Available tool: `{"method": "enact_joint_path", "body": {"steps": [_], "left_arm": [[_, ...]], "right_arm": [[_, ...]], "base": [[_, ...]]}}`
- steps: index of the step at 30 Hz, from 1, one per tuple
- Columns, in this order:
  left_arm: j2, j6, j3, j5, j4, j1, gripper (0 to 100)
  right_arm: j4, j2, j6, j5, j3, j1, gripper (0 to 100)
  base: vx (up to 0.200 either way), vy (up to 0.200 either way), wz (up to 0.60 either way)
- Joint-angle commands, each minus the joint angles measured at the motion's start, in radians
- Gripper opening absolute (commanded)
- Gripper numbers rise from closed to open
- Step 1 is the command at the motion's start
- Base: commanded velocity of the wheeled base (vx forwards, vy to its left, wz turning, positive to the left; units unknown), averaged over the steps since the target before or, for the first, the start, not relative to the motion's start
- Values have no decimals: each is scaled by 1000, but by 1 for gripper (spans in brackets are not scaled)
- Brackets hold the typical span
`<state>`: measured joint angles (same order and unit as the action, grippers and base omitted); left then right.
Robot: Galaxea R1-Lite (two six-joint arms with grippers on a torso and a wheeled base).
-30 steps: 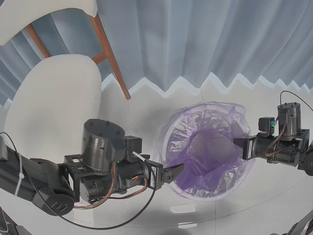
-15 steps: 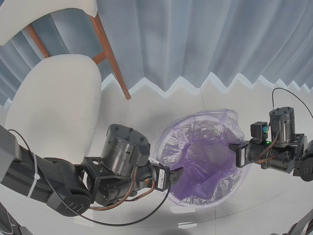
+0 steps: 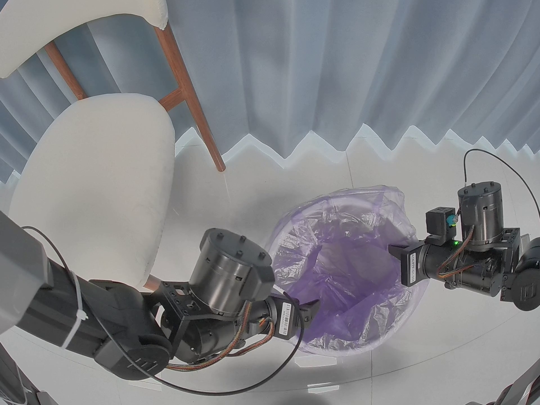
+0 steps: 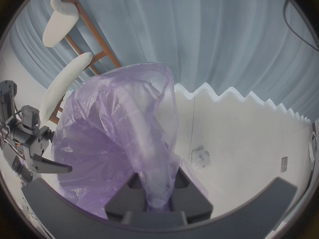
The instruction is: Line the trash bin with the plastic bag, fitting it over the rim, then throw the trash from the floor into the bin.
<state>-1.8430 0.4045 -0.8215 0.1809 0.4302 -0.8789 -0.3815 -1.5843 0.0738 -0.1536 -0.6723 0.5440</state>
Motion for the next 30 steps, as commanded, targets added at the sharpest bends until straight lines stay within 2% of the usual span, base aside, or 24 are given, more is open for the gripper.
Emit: {"method": "enact_joint_path", "body": {"steps": [1, 15, 16, 30], "left_arm": [[-19, 8, -5, 9, -8, -3, 0], [-27, 17, -21, 22, -47, -6, 0], [-27, 19, -21, 22, -47, -9, 0], [-22, 20, -18, 40, -48, 5, 0]], "right_arm": [[1, -2, 0, 0, -3, 4, 0], [3, 1, 14, 0, 4, 20, 0], [3, 1, 14, 0, 4, 20, 100], [1, 115, 38, 5, 83, 7, 100]], "base": [[0, 0, 0], [0, 0, 0], [0, 0, 0], [0, 0, 0]]}}
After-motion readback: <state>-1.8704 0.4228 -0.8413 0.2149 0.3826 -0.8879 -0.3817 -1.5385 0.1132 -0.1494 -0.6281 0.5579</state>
